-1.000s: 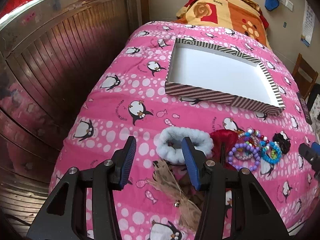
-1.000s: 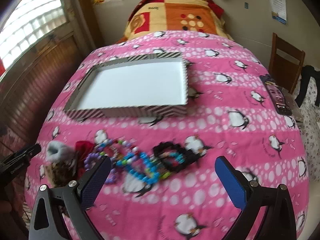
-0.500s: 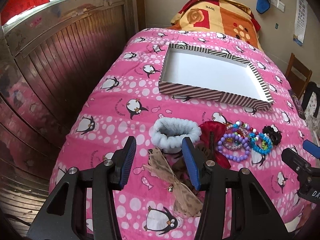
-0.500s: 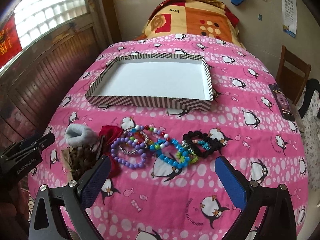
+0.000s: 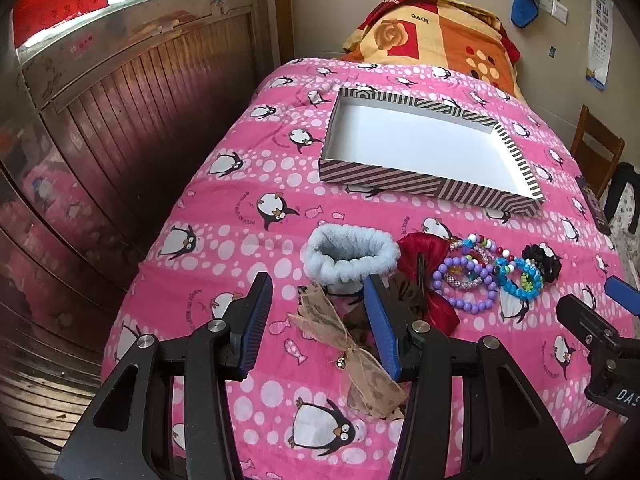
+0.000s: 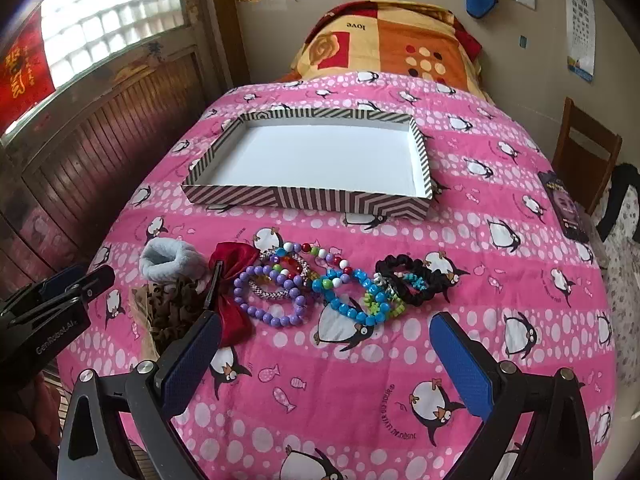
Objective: Organize jewelry
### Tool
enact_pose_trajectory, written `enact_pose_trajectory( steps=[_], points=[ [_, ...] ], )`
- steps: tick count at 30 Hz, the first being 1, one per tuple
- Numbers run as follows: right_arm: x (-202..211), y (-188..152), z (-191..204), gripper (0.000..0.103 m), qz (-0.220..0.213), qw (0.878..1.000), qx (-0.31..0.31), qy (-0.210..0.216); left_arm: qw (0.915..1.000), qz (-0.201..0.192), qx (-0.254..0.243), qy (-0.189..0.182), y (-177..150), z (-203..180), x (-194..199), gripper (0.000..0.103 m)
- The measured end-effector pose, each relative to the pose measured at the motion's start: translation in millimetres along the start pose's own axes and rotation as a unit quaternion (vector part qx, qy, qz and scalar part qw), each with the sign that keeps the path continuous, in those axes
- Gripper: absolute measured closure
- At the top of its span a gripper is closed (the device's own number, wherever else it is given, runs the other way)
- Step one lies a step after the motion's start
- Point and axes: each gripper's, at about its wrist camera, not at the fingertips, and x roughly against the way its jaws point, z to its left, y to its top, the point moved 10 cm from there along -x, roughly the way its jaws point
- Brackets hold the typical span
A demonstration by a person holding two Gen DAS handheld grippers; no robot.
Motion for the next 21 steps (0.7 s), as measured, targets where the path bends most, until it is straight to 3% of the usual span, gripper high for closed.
enact_pose_trajectory(
  steps=[21],
  points=[
    [-11.0, -6.1, 0.2, 0.000, 0.011, 1.000, -0.002, -0.005, 0.9999, 0.000, -0.003, 0.016, -3.6, 3.7, -1.7, 0.056]
  ],
)
